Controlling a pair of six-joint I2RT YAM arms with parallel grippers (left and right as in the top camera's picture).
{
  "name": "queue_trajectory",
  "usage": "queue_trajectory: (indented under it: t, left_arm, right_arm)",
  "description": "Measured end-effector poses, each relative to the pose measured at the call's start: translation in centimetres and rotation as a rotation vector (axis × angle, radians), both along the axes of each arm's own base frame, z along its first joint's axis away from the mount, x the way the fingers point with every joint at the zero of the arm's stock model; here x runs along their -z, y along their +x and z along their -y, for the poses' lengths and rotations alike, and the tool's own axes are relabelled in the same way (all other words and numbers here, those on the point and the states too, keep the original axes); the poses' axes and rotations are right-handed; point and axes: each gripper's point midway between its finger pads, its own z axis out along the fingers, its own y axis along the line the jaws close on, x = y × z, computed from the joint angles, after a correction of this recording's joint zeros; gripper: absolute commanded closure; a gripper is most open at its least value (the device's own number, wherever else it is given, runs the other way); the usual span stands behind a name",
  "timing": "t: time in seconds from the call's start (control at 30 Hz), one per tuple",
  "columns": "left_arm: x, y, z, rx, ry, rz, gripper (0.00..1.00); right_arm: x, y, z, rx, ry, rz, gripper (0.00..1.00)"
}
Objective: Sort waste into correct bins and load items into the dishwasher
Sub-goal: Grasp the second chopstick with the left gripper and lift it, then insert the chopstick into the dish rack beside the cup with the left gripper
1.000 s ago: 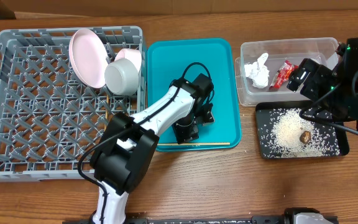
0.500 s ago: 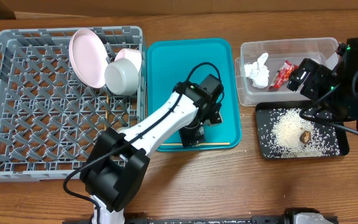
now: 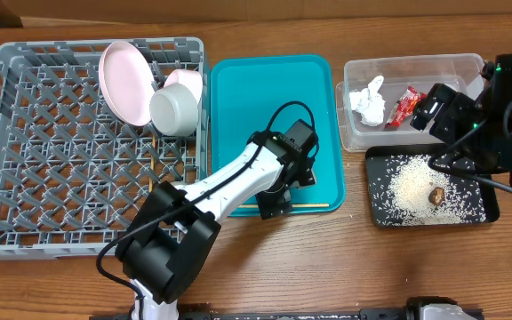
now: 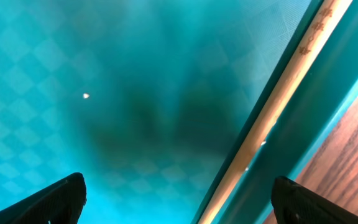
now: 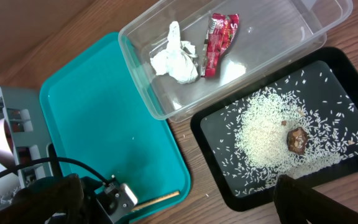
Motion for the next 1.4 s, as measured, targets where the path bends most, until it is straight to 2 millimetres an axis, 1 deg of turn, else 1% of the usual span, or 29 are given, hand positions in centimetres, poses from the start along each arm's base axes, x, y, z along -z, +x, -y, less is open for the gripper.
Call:
queue_trajectory:
  t: [0.13, 0.2, 0.37, 0.4, 0.43, 0.47, 0.53, 0.57, 0.6, 0.63, 0.7, 0.73, 0.77, 1.0, 1.13, 1.2, 1.27, 1.3, 1.4]
  left_arm:
    - [0.4, 0.0, 0.1, 0.000, -0.010, 0.006, 0.02]
    - [0.6, 0.2, 0.3, 0.000, -0.019, 0.016, 0.00]
    - [1.4, 0.4, 0.4, 0.000, -0.034, 0.033, 0.00]
    - [1.5, 0.3, 0.4, 0.000, -0.034, 0.034, 0.02]
    - [1.6, 0.3, 0.4, 0.000, -0.036, 0.034, 0.08]
    - [1.6, 0.3, 0.4, -0.002, -0.038, 0.036, 0.18]
    - [1.7, 0.2, 0.5, -0.004, -0.047, 0.032, 0.48]
    - [1.8, 0.3, 0.6, 0.001, -0.053, 0.035, 0.60]
    - [1.8, 0.4, 0.8, 0.001, -0.059, 0.040, 0.67]
    - [1.8, 0.6, 0.9, 0.002, -0.064, 0.046, 0.70]
    - [1.7, 1.0, 1.1, -0.006, -0.078, 0.060, 0.83]
    - [1.7, 1.2, 1.2, -0.006, -0.083, 0.067, 0.92]
    - [1.7, 1.3, 1.2, -0.010, -0.086, 0.072, 0.96]
    - [1.5, 3.0, 0.9, -0.062, -0.120, 0.112, 0.96]
    - [1.4, 3.7, 0.1, -0.154, -0.127, 0.118, 0.96]
    - [0.7, 4.0, -0.3, -0.226, -0.126, 0.109, 0.96]
    - [-0.7, 4.7, -0.5, -0.303, -0.132, 0.109, 0.96]
    - [-1.8, 5.2, -0.5, -0.347, -0.139, 0.112, 0.96]
    - [-6.3, 6.6, -0.6, -0.487, -0.170, 0.129, 0.96]
  right_arm:
    - [0.0, 0.0, 0.0, 0.000, 0.001, 0.000, 0.00]
    - [0.0, 0.0, 0.0, 0.000, 0.000, 0.000, 0.00]
    - [0.0, 0.0, 0.0, 0.000, 0.000, 0.000, 0.00]
    - [0.0, 0.0, 0.0, 0.001, 0.000, 0.000, 0.00]
    - [0.0, 0.0, 0.0, 0.000, 0.000, 0.000, 0.00]
    - [0.0, 0.0, 0.0, 0.000, 0.000, 0.000, 0.00]
    - [0.0, 0.0, 0.0, 0.000, 0.000, 0.000, 0.00]
    - [0.0, 0.0, 0.0, 0.001, 0.000, 0.000, 0.00]
    - [0.0, 0.0, 0.0, 0.000, 0.000, 0.000, 0.00]
    - [0.0, 0.0, 0.0, 0.000, 0.000, 0.000, 0.00]
    - [0.0, 0.0, 0.0, 0.000, 0.000, 0.000, 0.00]
    - [0.0, 0.0, 0.0, 0.000, 0.000, 0.000, 0.00]
    - [0.0, 0.0, 0.0, 0.000, 0.000, 0.000, 0.00]
    - [0.0, 0.0, 0.0, 0.000, 0.001, 0.000, 0.00]
    - [0.0, 0.0, 0.0, 0.000, 0.000, 0.000, 0.00]
    - [0.0, 0.0, 0.0, 0.000, 0.001, 0.000, 0.00]
    - [0.0, 0.0, 0.0, 0.000, 0.000, 0.000, 0.00]
    - [0.0, 0.0, 0.0, 0.000, 0.000, 0.000, 0.00]
    - [0.0, 0.0, 0.0, 0.000, 0.000, 0.000, 0.00]
